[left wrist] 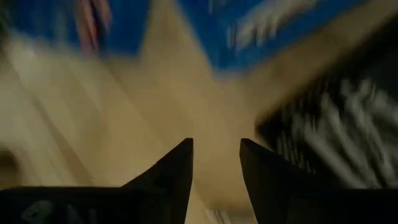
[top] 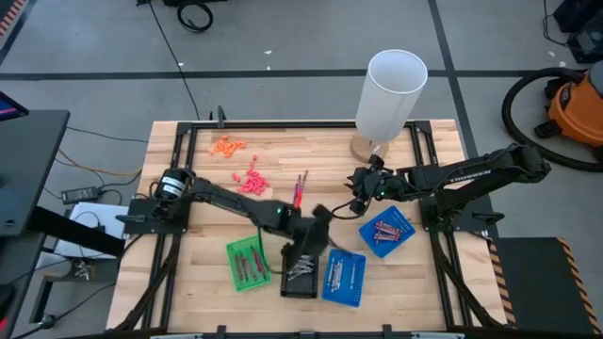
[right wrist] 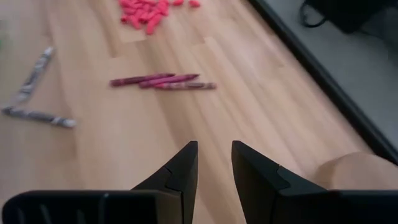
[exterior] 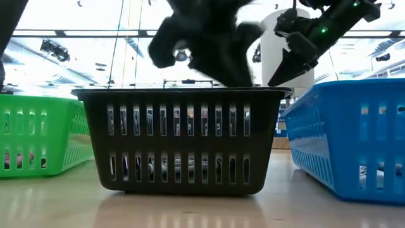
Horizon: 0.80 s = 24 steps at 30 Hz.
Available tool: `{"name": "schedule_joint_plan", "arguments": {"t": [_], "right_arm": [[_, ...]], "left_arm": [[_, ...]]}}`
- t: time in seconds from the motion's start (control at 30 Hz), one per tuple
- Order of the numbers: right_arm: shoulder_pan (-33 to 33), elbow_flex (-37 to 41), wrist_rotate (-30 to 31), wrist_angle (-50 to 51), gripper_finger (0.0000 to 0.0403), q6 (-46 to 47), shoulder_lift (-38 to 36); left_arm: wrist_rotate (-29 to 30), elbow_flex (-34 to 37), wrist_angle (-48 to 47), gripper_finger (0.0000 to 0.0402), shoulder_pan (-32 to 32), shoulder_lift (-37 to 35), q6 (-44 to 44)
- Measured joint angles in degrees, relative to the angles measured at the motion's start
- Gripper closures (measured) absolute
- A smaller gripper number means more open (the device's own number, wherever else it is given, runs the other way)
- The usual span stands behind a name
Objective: Sort crayons
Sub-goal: Put the red crayon into the green basket
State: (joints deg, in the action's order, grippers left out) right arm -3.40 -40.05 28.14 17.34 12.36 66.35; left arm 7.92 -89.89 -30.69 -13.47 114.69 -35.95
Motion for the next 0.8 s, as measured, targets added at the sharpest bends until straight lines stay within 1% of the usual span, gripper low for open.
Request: {"name": "schedule_joint_plan", "arguments": {"t": [0.1, 0.17, 0.33, 0.47, 0.53, 0.67, 0.8], "right_arm": [[0.00, 0.00, -2.83, -0.51, 0.0296, 0.00, 0.00], [0.00, 0.00, -3.96, -0.50, 0.0296, 0.17, 0.00], [0.00, 0.00, -3.89, -0.48, 0.0296, 1.63, 0.00], [0.00, 0.00, -3.80, -0.51, 0.0296, 3.91, 0.00], [0.00, 0.00, -3.77, -0.57, 0.0296, 5.09, 0.00], [-0.23, 0.00, -3.50, -1.05, 0.0296, 6.08, 0.10], [-0.90, -0.02, -1.48, -2.29, 0.0296, 6.03, 0.11]], "left_arm": [[0.02, 0.16, -4.81, 0.0260, 2.87, 0.02, 7.02], [0.02, 0.66, -4.21, 0.0260, 4.55, 0.02, 10.61], [0.09, 2.22, -2.91, 0.0260, 7.95, 0.00, 17.66], [0.81, 6.82, -1.04, 0.0260, 9.61, -0.37, 20.56], [2.17, 9.98, 1.84, 0.0260, 10.35, -1.30, 21.77], [4.00, 16.52, 6.54, 0.0260, 12.12, -4.13, 25.16], [4.36, 21.41, 10.13, 0.0260, 14.03, -8.55, 30.26]]}}
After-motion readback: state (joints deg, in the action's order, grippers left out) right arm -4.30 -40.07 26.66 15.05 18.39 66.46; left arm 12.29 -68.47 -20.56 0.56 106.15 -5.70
